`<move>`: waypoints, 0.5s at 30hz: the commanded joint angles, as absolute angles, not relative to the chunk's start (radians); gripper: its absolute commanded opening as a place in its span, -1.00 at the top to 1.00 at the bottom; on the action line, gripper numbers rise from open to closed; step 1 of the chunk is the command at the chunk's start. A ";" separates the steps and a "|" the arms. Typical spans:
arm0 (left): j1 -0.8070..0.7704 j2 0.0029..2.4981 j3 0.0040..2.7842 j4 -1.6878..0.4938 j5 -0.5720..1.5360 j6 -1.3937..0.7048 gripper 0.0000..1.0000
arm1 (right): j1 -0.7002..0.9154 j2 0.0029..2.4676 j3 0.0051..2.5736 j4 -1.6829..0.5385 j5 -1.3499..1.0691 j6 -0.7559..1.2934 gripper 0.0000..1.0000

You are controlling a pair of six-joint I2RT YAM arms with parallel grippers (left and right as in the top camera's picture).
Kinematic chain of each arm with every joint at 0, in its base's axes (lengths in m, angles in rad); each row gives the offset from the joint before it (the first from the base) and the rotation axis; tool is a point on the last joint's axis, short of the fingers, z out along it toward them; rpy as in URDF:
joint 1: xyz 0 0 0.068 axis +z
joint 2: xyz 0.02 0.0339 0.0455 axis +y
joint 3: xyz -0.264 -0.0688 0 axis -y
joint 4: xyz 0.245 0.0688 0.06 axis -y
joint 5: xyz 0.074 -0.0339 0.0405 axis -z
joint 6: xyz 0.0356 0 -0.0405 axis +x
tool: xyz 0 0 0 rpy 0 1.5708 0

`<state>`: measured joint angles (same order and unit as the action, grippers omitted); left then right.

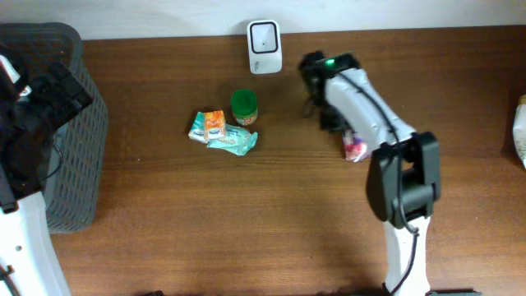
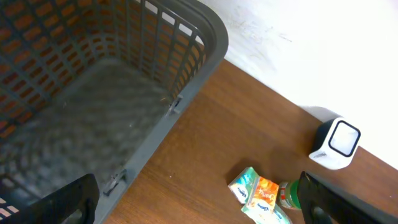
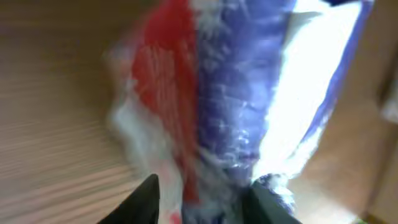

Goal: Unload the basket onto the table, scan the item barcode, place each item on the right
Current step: 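Move the right gripper to the red-purple package and grasp it, then lift the red-purple package up to the scanner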

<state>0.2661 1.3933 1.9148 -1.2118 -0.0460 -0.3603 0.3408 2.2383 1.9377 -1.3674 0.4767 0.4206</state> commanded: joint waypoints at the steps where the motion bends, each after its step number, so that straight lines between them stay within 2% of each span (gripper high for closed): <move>1: 0.273 1.392 1.916 -1.210 -0.057 -0.366 -0.98 | 0.457 2.231 2.009 -1.344 0.279 0.429 -0.09; 2: 0.273 1.392 1.916 -1.210 -0.057 -0.366 -0.98 | 0.480 2.231 2.037 -1.342 0.239 0.419 -0.18; 5: 0.273 1.392 1.916 -1.210 -0.057 -0.366 -0.98 | 0.525 2.231 2.183 -1.384 0.179 0.372 -0.64; 8: 0.273 1.392 1.916 -1.210 -0.057 -0.366 -0.98 | 0.488 2.231 2.321 -1.443 0.202 0.338 -0.72; 11: 0.273 1.392 1.916 -1.210 -0.057 -0.366 -0.98 | 0.355 2.232 2.346 -1.486 0.193 0.313 -0.95; 15: 0.273 1.392 1.916 -1.210 -0.057 -0.366 -0.98 | 0.178 2.232 2.267 -1.484 -0.028 0.136 -0.97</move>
<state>0.2661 1.3933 1.9152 -1.2118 -0.0460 -0.3603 0.2695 2.2417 2.3161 -1.4853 0.1284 0.2623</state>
